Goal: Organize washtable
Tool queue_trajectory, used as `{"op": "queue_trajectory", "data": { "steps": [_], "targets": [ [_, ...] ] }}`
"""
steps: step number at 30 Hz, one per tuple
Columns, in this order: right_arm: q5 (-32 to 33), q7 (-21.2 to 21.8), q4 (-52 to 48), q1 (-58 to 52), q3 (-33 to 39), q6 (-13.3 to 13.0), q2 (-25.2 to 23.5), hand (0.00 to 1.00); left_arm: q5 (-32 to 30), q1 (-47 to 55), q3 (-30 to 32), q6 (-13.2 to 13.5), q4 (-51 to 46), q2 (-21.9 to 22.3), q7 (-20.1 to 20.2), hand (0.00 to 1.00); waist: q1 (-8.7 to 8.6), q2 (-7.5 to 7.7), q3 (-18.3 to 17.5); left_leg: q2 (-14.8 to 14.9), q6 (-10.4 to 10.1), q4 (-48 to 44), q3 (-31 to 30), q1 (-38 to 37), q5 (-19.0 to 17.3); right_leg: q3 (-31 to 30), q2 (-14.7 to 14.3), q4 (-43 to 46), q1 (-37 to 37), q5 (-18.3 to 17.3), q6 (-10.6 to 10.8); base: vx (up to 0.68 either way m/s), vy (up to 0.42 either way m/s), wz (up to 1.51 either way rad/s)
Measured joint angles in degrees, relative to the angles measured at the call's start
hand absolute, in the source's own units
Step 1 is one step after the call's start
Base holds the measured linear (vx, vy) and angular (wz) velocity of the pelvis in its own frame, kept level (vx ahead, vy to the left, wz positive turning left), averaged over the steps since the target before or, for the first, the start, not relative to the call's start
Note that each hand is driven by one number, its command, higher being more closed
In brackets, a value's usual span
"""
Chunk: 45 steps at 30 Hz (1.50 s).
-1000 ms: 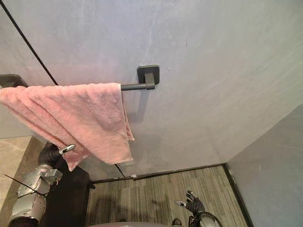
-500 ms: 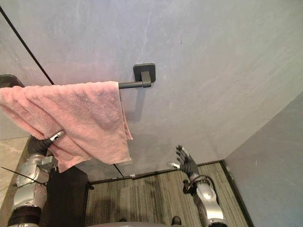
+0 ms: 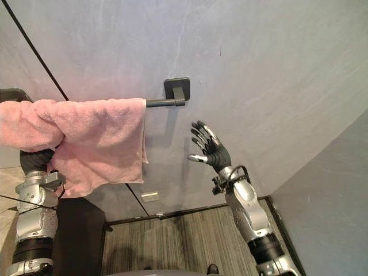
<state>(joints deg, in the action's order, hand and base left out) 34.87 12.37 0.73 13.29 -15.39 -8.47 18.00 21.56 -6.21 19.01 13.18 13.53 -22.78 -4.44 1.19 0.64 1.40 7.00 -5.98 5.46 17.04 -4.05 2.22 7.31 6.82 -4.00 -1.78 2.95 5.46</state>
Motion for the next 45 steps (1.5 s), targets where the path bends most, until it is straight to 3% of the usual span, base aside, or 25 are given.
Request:
{"op": "queue_trajectory", "data": {
  "steps": [9, 16, 22, 23, 29, 34, 45],
  "targets": [
    [0.33, -2.95, 9.56, 16.84, -7.99, 0.40, 0.29, 0.00, 0.45, -0.12, -5.50, -0.08, 0.54, 0.35, 1.93, 1.00, 1.38, 0.00, -0.01, 0.03, 0.17, -0.02, 0.01, 0.51, 0.49, -0.13, -0.11, -1.17, -0.01, 1.20, -0.37, -0.02, -0.008, 0.00],
    [-0.55, -4.99, 20.59, 26.61, -10.16, 1.92, -4.06, 0.00, 2.56, -0.58, -7.70, -0.26, 0.57, 2.22, 1.98, 1.00, 2.85, -0.03, 0.01, 0.72, -0.20, 0.04, -0.35, 0.89, 1.27, 0.18, -0.78, -1.46, 0.07, 1.83, -0.93, -0.05, -0.021, 0.01],
    [1.11, -6.77, 25.49, 31.71, -12.20, 3.22, -6.64, 0.00, 3.80, -1.81, -8.11, -0.46, 1.82, 2.28, 1.88, 1.00, 2.84, -0.41, 0.23, 1.27, -0.26, 0.37, -1.19, 1.57, 2.01, 0.53, -1.38, -1.49, 0.24, 2.24, -1.36, -0.07, -0.021, 0.06],
    [1.11, -7.18, 25.62, 32.53, -12.27, 3.73, -6.67, 1.00, 3.80, -1.83, -8.45, -0.48, 1.82, 2.28, 1.91, 1.00, 2.89, -0.44, 0.25, 1.33, -0.30, 0.38, -1.24, 1.71, 2.05, 0.62, -1.43, -1.51, 0.30, 2.32, -1.37, -0.06, -0.002, 0.04],
    [0.92, -7.44, 27.02, 35.76, -12.58, 4.02, -8.30, 1.00, 3.81, -2.87, -9.35, -0.47, 2.69, 2.28, 1.88, 1.00, 2.92, -0.44, 0.25, 2.07, -0.63, 0.37, -1.35, 2.99, 3.01, 1.12, -1.78, -1.56, 1.42, 2.94, -1.77, -0.03, -0.006, 0.03],
    [-5.44, -7.47, 26.61, 35.81, -12.08, 3.94, -7.43, 1.00, 3.74, -2.99, -9.55, -0.47, 2.89, 2.28, 1.90, 1.00, 2.82, -0.46, 0.26, 2.13, -0.71, 0.35, -1.46, 3.12, 3.15, 1.73, -1.83, -1.57, 1.38, 2.97, -1.78, -0.01, -0.004, 0.03],
    [-8.05, -7.47, 19.93, 27.83, -3.86, 3.86, -5.12, 1.00, 3.68, -2.85, -5.86, -0.45, 2.76, 2.41, 1.88, 1.00, 2.85, -0.42, 0.27, 2.01, -0.59, 0.06, -1.39, 3.14, 3.25, 1.69, -1.83, -1.59, 1.39, 3.02, -1.69, 0.00, 0.000, 0.00]
  ]
}}
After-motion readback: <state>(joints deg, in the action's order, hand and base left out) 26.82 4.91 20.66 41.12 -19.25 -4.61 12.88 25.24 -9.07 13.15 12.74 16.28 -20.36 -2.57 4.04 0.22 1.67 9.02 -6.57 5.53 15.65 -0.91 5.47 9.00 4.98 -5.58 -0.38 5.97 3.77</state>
